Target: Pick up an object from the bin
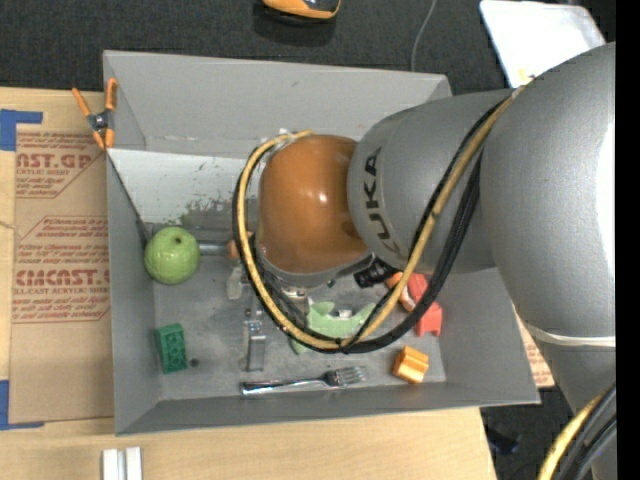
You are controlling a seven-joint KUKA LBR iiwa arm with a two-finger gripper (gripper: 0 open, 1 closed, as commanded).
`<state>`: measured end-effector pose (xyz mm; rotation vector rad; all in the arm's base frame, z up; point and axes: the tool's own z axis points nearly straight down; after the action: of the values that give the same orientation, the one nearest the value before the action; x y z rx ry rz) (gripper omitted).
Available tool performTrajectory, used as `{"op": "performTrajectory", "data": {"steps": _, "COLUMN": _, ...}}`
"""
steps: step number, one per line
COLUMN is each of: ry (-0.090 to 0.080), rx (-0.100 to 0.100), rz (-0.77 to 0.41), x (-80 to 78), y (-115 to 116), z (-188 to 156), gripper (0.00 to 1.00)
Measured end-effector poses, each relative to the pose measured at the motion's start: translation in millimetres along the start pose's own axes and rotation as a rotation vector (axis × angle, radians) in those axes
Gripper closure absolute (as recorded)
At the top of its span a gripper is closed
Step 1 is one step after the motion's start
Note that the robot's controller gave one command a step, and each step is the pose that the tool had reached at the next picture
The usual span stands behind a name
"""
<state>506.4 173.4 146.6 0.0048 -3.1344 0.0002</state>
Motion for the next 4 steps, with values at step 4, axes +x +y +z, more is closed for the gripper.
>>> {"op": "performTrajectory", "data": {"steps": 4, "ry": -0.007, "rx": 0.000, "rz": -0.248, "x": -2.9, "y": -145.2, "z": 20.6, "gripper": 0.00}}
